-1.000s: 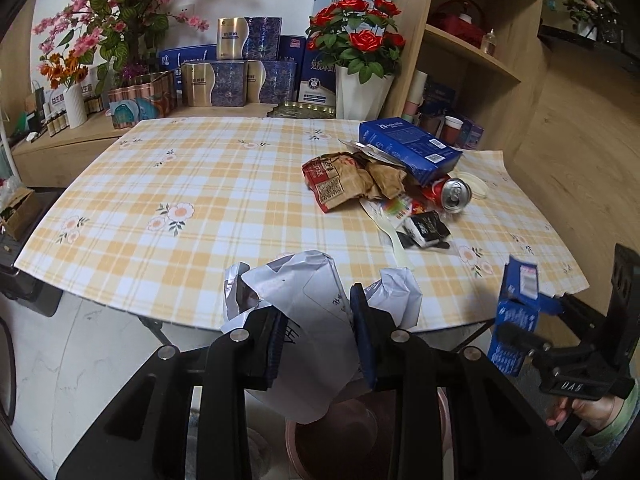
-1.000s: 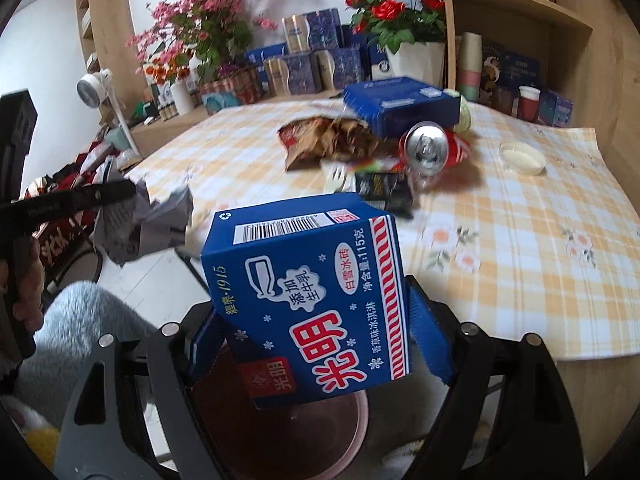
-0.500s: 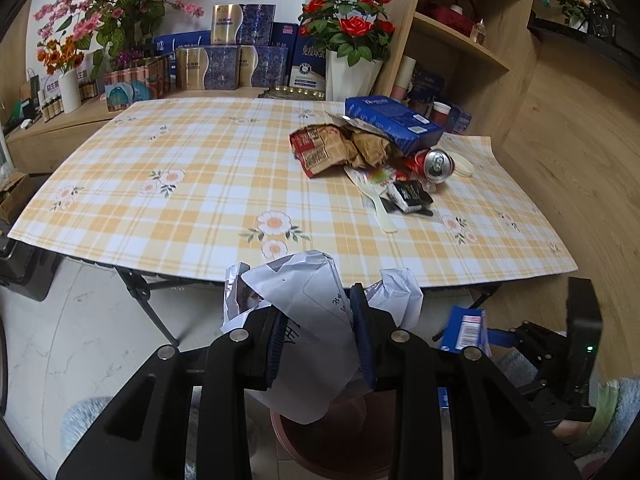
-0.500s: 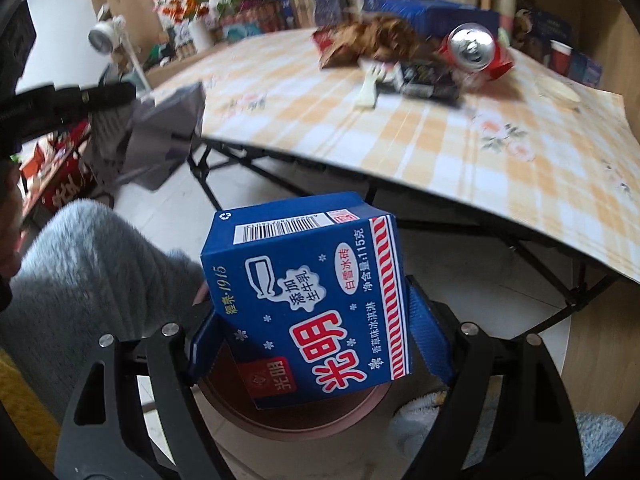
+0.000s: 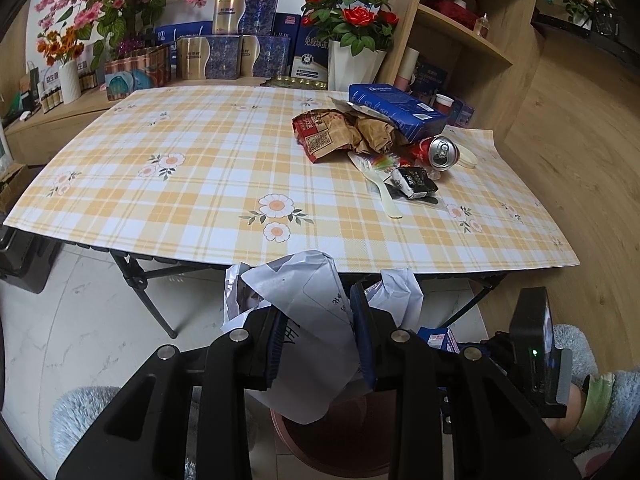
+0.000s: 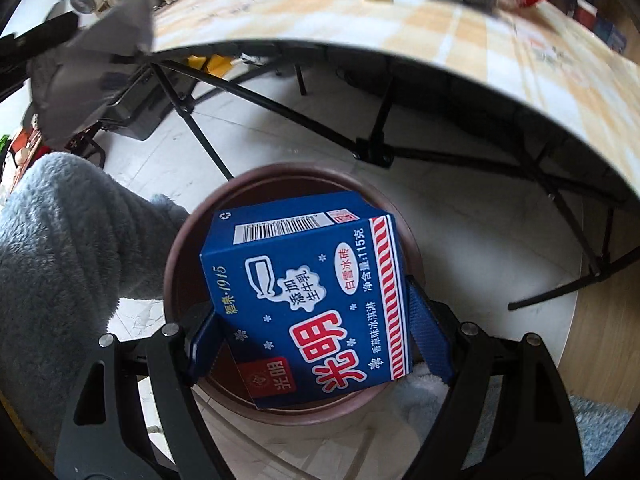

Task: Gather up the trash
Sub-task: 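Carry the milk carton with the right gripper while the left gripper grasps the crumpled white paper, then open the right gripper over the brown bin while the left gripper lowers the paper into it, then raise both tools from the bin back toward the table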

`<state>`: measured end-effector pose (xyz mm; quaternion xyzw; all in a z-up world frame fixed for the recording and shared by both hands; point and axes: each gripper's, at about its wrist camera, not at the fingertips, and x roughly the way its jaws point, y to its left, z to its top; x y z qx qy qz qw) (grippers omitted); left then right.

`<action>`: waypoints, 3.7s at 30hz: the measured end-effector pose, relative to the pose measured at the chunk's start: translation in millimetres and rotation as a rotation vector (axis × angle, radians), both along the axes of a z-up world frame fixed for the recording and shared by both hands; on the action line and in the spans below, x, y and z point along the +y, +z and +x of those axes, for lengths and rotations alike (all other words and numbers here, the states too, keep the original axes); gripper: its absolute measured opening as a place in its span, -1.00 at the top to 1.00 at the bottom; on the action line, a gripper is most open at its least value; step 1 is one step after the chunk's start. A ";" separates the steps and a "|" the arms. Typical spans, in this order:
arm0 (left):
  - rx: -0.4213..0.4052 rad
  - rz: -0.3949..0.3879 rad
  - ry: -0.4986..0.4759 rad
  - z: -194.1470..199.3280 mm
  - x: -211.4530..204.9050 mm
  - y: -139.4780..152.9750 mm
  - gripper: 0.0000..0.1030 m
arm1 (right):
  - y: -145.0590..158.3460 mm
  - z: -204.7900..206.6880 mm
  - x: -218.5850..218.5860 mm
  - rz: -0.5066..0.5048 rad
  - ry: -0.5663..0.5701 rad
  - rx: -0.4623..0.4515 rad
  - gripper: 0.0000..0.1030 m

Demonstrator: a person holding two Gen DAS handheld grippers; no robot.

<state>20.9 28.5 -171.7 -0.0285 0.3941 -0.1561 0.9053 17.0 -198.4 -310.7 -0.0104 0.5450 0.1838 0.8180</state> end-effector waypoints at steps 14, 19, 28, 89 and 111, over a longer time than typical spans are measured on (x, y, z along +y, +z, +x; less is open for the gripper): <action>0.040 0.013 0.002 2.5 1.9 -17.4 0.40 | -46.5 14.1 -5.1 -0.026 -0.029 0.190 -0.56; 0.054 0.015 -0.002 3.9 1.7 -23.2 0.40 | -49.6 14.0 -2.4 -0.029 -0.017 0.202 -0.56; 0.081 0.021 -0.017 4.3 -1.5 -32.6 0.40 | -36.5 13.4 -0.7 -0.019 -0.013 0.144 -0.70; 0.046 -0.124 0.101 24.1 11.9 -57.1 -0.77 | 35.5 0.4 -50.3 0.001 -0.271 -0.209 -0.89; -0.114 0.038 0.076 28.5 1.8 -23.9 -0.77 | 113.6 38.3 -110.5 0.055 -0.354 -0.381 -0.89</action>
